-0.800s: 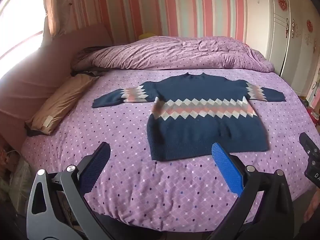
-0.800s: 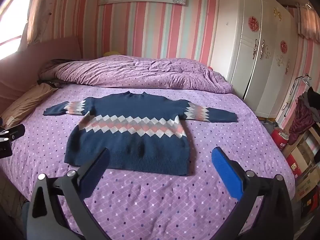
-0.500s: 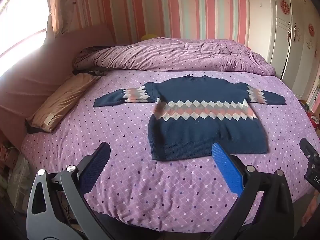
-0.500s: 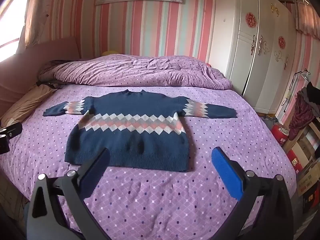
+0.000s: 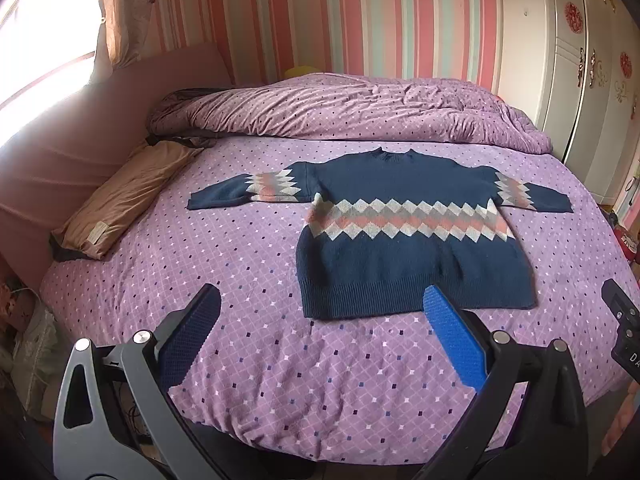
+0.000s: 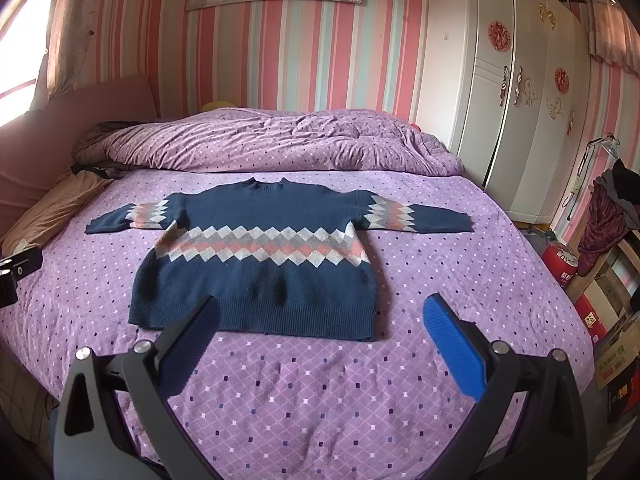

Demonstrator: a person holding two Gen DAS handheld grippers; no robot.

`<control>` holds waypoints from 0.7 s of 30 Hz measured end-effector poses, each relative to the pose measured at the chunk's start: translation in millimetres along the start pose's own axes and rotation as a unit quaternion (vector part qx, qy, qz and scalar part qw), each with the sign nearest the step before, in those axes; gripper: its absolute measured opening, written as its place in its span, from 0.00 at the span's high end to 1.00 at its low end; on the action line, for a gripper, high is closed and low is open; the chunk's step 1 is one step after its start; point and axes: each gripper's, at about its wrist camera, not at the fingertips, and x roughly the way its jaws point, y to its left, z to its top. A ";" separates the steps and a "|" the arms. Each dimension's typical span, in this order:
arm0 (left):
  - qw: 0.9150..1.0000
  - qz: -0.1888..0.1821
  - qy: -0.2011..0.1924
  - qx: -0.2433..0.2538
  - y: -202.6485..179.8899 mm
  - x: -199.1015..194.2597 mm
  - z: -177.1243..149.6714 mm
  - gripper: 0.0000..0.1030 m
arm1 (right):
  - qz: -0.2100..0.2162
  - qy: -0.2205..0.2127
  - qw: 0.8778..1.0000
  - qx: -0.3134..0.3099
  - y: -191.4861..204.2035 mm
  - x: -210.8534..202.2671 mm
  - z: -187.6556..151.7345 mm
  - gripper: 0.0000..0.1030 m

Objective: Fold small clothes

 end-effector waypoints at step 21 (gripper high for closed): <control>1.000 0.001 -0.004 0.000 3.1 -1.0 -0.8 0.03 | -0.001 -0.002 1.000 0.000 -1.2 -1.2 4.0 0.01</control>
